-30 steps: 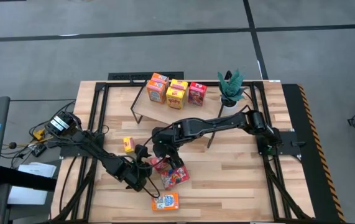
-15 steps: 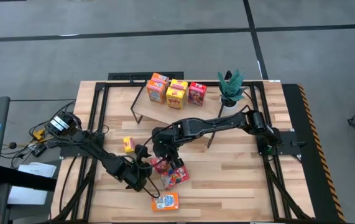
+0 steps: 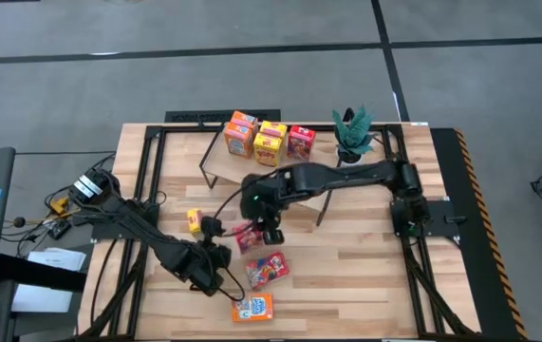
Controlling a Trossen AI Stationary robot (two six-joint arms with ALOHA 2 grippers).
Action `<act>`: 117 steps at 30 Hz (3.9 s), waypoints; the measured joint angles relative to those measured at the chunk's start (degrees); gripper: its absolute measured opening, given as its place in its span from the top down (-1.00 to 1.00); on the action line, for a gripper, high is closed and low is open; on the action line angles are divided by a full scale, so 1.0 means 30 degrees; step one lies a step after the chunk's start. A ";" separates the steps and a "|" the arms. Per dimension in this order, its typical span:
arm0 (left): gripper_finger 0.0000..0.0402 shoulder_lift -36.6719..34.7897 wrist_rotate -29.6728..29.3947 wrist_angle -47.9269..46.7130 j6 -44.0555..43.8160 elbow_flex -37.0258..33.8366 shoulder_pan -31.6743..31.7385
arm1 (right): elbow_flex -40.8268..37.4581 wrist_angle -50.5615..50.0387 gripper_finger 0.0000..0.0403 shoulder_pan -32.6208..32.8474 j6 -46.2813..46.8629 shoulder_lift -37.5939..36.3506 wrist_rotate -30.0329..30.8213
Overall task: Stack cereal on shelf
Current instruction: Put the left red cereal box aligned with the other red cereal box on the shelf
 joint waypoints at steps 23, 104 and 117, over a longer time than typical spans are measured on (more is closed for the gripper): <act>-0.50 -1.0728 -0.2235 -0.2477 -0.6560 0.0811 -0.1317 | 0.0029 -0.7913 0.21 -0.2199 0.5198 -0.7712 0.9052; -0.50 -1.0822 -0.2107 -0.2482 -0.7517 0.0811 -0.1339 | -0.2914 -0.5480 -0.17 -0.4808 0.6200 -0.7648 0.8927; -0.50 -1.0822 -0.2144 -0.2489 -0.7349 0.0804 -0.1325 | -0.2887 -0.6068 -0.08 -0.3267 0.6562 -1.0421 1.1469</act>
